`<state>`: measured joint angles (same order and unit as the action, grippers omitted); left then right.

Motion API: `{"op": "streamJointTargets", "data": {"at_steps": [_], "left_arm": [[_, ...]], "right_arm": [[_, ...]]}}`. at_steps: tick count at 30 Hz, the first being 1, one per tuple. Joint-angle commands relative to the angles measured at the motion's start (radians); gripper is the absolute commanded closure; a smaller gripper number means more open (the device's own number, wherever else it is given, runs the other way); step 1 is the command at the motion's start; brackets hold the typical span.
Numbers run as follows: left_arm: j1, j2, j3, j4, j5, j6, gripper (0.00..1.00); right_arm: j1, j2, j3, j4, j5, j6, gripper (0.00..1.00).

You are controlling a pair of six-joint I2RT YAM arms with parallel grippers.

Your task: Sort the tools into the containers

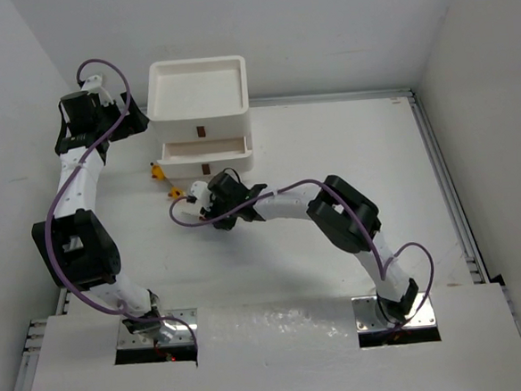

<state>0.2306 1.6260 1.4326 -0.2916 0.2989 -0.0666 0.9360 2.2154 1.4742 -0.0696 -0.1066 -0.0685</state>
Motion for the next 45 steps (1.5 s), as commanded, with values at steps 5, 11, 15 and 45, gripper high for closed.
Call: {"op": "streamJointTargets", "data": {"at_steps": [5, 11, 15, 45], "left_arm": [[0.003, -0.043, 0.02, 0.023, 0.042, -0.013, 0.04], [0.003, -0.061, 0.012, 0.032, 0.042, -0.01, 0.04], [0.004, -0.045, 0.026, 0.032, 0.043, -0.018, 0.04], [0.003, -0.002, 0.063, 0.042, 0.032, -0.041, 0.05]], "right_arm": [[0.014, -0.074, -0.119, -0.125, -0.114, 0.045, 1.0], [0.044, -0.373, -0.311, -0.016, -0.111, -0.048, 1.0], [0.047, -0.479, -0.269, -0.042, -0.093, -0.132, 1.0], [-0.114, 0.056, 0.577, -0.231, 0.35, -0.652, 0.99]]}}
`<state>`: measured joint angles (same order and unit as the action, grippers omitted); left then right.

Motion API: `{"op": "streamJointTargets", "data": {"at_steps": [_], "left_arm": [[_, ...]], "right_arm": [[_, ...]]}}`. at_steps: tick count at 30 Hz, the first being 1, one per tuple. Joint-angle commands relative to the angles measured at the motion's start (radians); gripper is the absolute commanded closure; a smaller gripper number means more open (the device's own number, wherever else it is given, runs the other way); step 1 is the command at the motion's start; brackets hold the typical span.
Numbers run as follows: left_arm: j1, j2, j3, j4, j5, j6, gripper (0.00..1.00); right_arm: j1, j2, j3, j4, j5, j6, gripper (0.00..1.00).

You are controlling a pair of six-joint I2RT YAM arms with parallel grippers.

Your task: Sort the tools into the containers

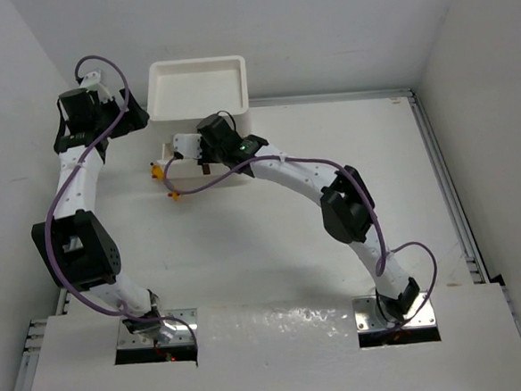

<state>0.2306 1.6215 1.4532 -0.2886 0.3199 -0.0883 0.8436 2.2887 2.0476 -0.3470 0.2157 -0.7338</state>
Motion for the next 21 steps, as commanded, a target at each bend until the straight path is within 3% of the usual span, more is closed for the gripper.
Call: {"op": "streamJointTargets", "data": {"at_steps": [1, 2, 5, 8, 12, 14, 17, 20, 21], "left_arm": [[0.001, 0.003, 0.041, 0.042, 0.008, -0.022, 0.06], [0.0, -0.002, 0.032, 0.058, 0.001, -0.04, 0.09], [-0.016, -0.003, 0.015, 0.098, -0.011, -0.064, 0.11], [-0.054, 0.006, 0.039, 0.098, -0.027, -0.053, 0.11], [-0.089, 0.046, 0.078, 0.112, -0.088, -0.045, 0.12], [-0.1, 0.075, 0.093, 0.124, -0.129, -0.06, 0.15], [-0.116, 0.116, 0.111, 0.138, -0.186, -0.068, 0.17], [-0.142, 0.153, 0.127, 0.144, -0.22, -0.053, 0.17], [-0.154, 0.164, 0.133, 0.143, -0.229, -0.045, 0.17]], "right_arm": [[-0.021, -0.021, -0.013, 0.036, 0.022, 0.004, 0.96], [-0.021, -0.035, -0.026, 0.036, 0.017, 0.007, 0.82], [-0.021, -0.07, -0.055, 0.045, 0.002, 0.053, 0.55], [-0.021, -0.104, -0.085, 0.059, -0.016, 0.089, 0.53], [-0.021, -0.196, -0.17, 0.155, -0.015, 0.164, 0.36], [-0.02, -0.233, -0.222, 0.186, -0.006, 0.209, 0.35], [-0.011, -0.328, -0.32, 0.305, 0.052, 0.397, 0.31], [0.011, -0.451, -0.456, 0.426, 0.166, 0.673, 0.3], [0.012, -0.513, -0.551, 0.468, 0.172, 0.832, 0.3]]}}
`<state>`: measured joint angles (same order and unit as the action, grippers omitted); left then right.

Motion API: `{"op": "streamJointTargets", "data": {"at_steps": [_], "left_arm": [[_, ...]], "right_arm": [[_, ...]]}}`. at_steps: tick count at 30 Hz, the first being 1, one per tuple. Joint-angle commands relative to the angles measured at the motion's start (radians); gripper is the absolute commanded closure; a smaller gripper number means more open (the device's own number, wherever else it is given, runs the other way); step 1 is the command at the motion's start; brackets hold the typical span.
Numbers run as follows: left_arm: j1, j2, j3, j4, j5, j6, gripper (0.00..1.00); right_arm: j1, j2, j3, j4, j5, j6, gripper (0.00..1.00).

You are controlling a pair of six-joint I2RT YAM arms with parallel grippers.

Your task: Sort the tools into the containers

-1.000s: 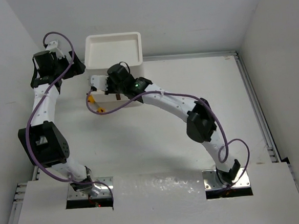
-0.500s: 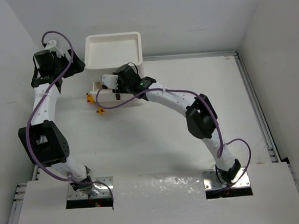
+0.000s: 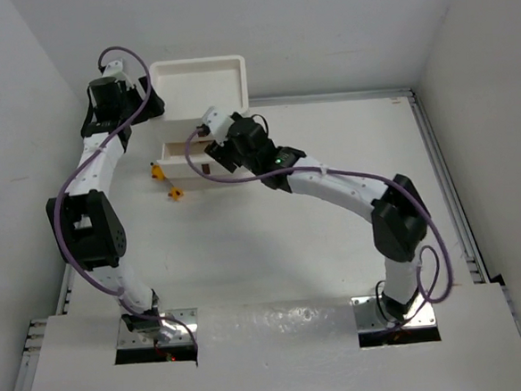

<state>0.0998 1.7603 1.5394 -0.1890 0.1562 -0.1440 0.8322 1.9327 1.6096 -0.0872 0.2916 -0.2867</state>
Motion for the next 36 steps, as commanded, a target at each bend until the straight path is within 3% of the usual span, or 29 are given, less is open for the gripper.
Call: {"op": "streamJointTargets", "data": {"at_steps": [1, 3, 5, 6, 9, 11, 13, 17, 26, 28, 32, 36], "left_arm": [[-0.029, 0.042, 0.05, 0.04, -0.076, 0.018, 0.18], [-0.034, 0.056, 0.048, 0.04, -0.08, 0.017, 0.22], [-0.034, 0.065, 0.042, 0.039, -0.078, 0.009, 0.31], [-0.034, 0.061, 0.016, 0.046, -0.079, 0.003, 0.41], [-0.034, 0.016, -0.054, 0.127, -0.078, -0.014, 0.53], [-0.034, 0.005, -0.068, 0.132, -0.073, -0.019, 0.54], [-0.034, -0.001, -0.074, 0.129, -0.072, -0.022, 0.56], [-0.034, -0.005, -0.088, 0.143, -0.063, -0.02, 0.66], [-0.034, 0.028, -0.082, 0.143, -0.024, -0.002, 0.95], [-0.034, 0.027, -0.081, 0.148, -0.015, 0.003, 1.0], [-0.034, 0.039, -0.067, 0.137, -0.003, 0.024, 1.0], [-0.032, 0.042, -0.065, 0.138, 0.023, 0.046, 1.0]], "right_arm": [[0.027, -0.182, -0.173, 0.258, 0.096, 0.444, 0.32], [0.051, -0.215, -0.323, 0.423, 0.169, 0.564, 0.37], [0.094, -0.207, -0.391, 0.548, 0.227, 0.586, 0.47], [0.105, -0.19, -0.416, 0.572, 0.256, 0.604, 0.49], [0.125, -0.095, -0.36, 0.575, 0.183, 0.659, 0.57], [0.131, -0.017, -0.286, 0.549, 0.158, 0.691, 0.6], [0.133, 0.046, -0.252, 0.549, 0.171, 0.71, 0.6], [0.131, 0.133, -0.176, 0.541, 0.26, 0.687, 0.46], [0.13, 0.279, -0.042, 0.575, 0.317, 0.603, 0.45], [0.124, 0.301, -0.005, 0.578, 0.346, 0.592, 0.52], [0.111, 0.321, -0.007, 0.63, 0.417, 0.594, 0.61], [0.096, 0.333, -0.019, 0.773, 0.442, 0.555, 0.81]]}}
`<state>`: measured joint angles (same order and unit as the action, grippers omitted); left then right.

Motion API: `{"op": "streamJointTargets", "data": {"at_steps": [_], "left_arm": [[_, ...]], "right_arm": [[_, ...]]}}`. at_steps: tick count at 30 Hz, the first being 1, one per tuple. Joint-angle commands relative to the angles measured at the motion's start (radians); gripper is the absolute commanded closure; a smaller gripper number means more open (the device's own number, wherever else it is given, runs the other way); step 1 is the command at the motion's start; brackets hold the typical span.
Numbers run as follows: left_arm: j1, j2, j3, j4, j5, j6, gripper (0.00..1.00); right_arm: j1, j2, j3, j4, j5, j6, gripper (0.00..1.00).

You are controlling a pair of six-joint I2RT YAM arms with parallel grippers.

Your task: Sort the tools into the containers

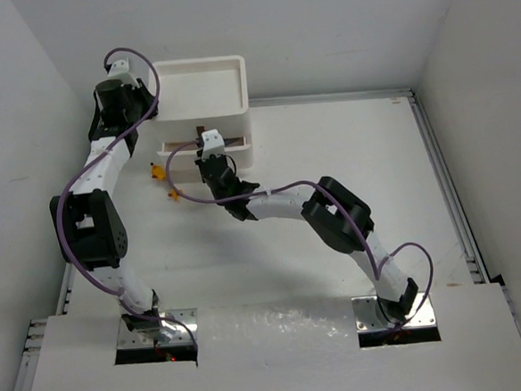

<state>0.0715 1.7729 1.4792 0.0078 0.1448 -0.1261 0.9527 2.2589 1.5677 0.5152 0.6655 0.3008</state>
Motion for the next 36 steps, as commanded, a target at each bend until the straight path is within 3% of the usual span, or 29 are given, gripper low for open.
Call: {"op": "streamJointTargets", "data": {"at_steps": [1, 9, 18, 19, 23, 28, 36], "left_arm": [[-0.006, 0.03, -0.005, -0.06, 0.039, 0.034, 1.0], [-0.004, 0.036, -0.002, -0.06, 0.059, 0.039, 1.0], [-0.006, 0.034, -0.003, -0.054, 0.061, 0.023, 1.0], [-0.006, 0.036, -0.005, -0.054, 0.058, 0.019, 1.0], [-0.006, 0.043, 0.001, -0.055, 0.045, -0.004, 1.0], [-0.006, 0.042, 0.003, -0.065, 0.05, -0.014, 1.0], [-0.006, 0.037, 0.004, -0.068, 0.055, -0.01, 1.0]], "right_arm": [[-0.028, 0.016, 0.032, 0.184, 0.065, -0.038, 0.83], [-0.092, 0.139, 0.183, 0.157, 0.026, 0.0, 0.84], [-0.089, 0.018, -0.063, 0.276, -0.033, 0.017, 0.78], [-0.08, 0.007, -0.087, 0.288, -0.035, 0.015, 0.76], [-0.045, -0.002, -0.17, 0.345, -0.038, 0.035, 0.5], [-0.045, 0.092, -0.016, 0.186, -0.053, 0.075, 0.4], [-0.061, 0.22, 0.14, 0.16, 0.042, 0.095, 0.41]]}}
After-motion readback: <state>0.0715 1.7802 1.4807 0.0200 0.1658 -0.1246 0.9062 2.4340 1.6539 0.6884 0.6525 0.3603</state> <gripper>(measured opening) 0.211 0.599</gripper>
